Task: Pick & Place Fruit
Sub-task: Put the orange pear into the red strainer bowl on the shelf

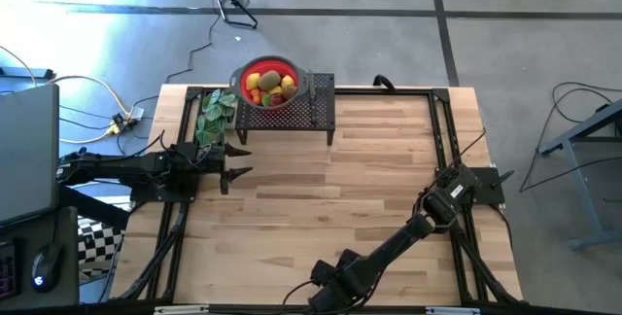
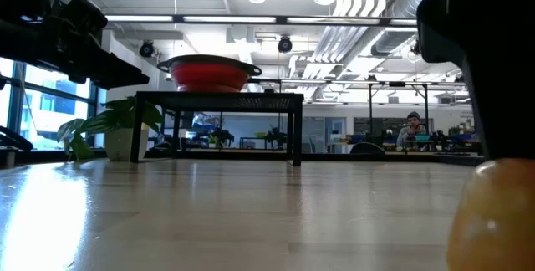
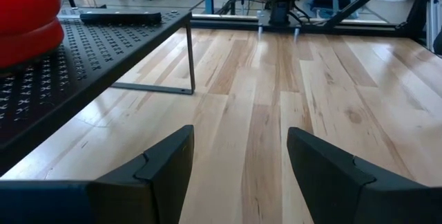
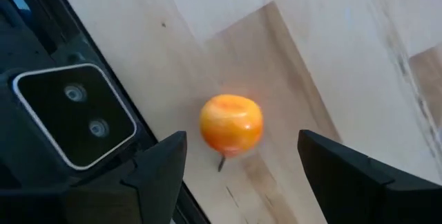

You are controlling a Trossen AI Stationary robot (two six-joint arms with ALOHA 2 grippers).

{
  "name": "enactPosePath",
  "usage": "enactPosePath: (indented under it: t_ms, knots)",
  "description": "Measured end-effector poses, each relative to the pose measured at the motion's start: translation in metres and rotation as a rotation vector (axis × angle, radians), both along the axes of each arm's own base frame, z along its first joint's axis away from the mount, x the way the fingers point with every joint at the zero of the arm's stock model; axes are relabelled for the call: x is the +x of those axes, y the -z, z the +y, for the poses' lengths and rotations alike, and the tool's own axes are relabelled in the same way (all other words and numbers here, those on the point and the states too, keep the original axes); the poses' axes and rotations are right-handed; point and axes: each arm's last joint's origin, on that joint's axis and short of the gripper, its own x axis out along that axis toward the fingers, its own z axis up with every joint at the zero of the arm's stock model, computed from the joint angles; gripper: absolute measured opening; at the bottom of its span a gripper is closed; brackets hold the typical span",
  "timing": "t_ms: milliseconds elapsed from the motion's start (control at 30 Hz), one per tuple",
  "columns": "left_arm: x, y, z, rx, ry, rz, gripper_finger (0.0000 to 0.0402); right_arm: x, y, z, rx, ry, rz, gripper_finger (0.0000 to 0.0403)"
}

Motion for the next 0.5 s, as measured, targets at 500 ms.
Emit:
enactPosePath:
  t_ms: [500]
  knots:
    - [0.000,0.000,0.000,0.001,-0.004,0.000,0.0228,0.002,0.013,0.001,-0.003,0.027,0.016,0.0270]
